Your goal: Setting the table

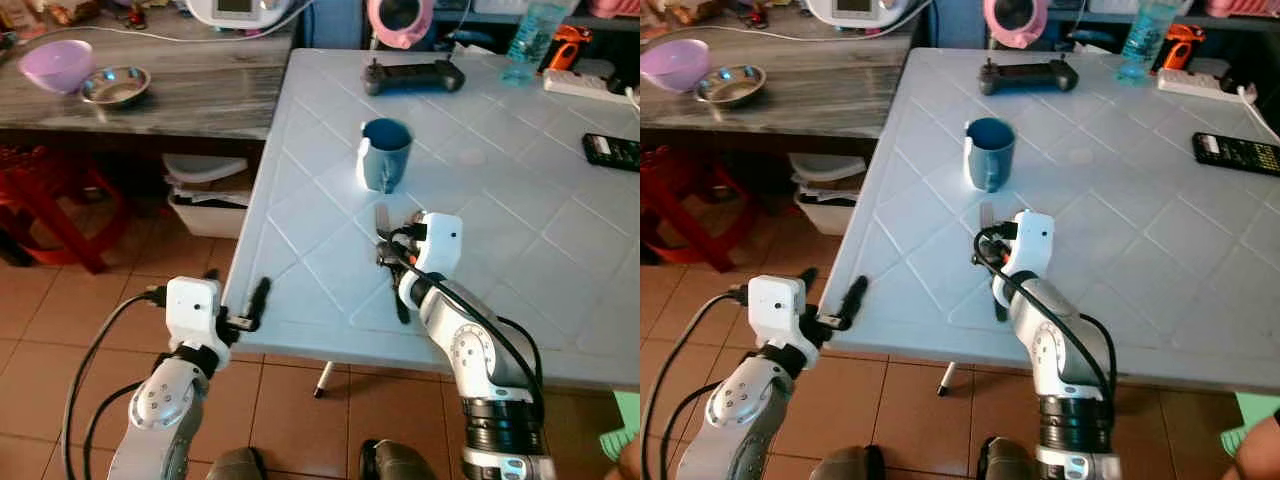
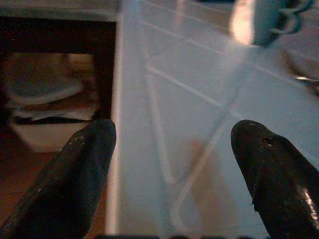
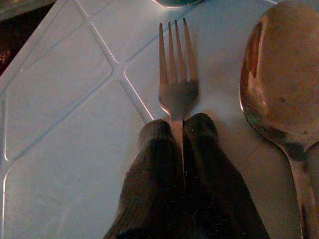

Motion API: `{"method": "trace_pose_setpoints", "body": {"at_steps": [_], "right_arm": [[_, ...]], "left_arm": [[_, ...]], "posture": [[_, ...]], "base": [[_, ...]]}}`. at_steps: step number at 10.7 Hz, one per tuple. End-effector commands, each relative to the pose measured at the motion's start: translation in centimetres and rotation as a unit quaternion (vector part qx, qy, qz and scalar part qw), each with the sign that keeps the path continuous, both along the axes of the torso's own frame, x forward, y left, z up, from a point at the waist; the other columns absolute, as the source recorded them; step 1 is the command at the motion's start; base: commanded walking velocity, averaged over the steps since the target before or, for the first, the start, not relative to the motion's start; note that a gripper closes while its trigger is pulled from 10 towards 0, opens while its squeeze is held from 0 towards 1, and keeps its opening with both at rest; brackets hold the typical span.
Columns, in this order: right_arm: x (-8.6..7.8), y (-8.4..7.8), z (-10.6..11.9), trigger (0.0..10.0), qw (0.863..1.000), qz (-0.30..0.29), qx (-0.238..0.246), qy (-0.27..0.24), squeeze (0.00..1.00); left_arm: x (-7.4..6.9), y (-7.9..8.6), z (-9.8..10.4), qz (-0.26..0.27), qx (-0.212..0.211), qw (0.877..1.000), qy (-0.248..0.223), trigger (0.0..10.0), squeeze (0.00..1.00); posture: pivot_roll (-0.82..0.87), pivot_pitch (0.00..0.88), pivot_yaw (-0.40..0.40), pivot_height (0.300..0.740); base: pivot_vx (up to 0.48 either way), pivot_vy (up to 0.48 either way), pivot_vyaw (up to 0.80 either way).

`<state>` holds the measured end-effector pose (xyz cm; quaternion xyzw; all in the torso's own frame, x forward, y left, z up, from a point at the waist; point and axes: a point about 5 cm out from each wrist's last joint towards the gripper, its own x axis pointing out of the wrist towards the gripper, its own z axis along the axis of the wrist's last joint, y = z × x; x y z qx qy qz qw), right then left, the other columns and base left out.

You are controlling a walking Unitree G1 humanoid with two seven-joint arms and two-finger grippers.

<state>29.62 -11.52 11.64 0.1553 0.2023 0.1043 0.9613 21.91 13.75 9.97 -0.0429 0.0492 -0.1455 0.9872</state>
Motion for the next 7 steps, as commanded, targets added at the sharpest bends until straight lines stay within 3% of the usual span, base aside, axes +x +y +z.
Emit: {"method": "trace_pose_setpoints", "body": {"at_steps": [1,4,7], "right_arm": [[-0.6,1.1,-1.7,0.0,0.998,0.018,0.018,0.049,0.00],[-0.5,2.1,0.1,0.0,0.997,0.041,0.060,0.005,0.00],[-0.8,2.4,0.3,0.0,0.996,0.068,0.057,-0.004,0.00]], "left_arm": [[0.0,-0.1,0.3,-0.009,-0.004,1.000,-0.009,10.0,0.00],[0.7,0.8,-0.2,0.028,0.014,1.000,0.002,10.0,0.00],[1.2,0.9,-0.3,0.044,0.018,0.999,-0.002,10.0,0.00]], "posture": [[0.02,0.120,0.040,0.740],[0.01,0.112,0.036,0.740],[0.01,0.107,0.032,0.740]], "base": [[0.000,0.000,0.00],[0.000,0.000,0.00],[0.000,0.480,0.00]]}}
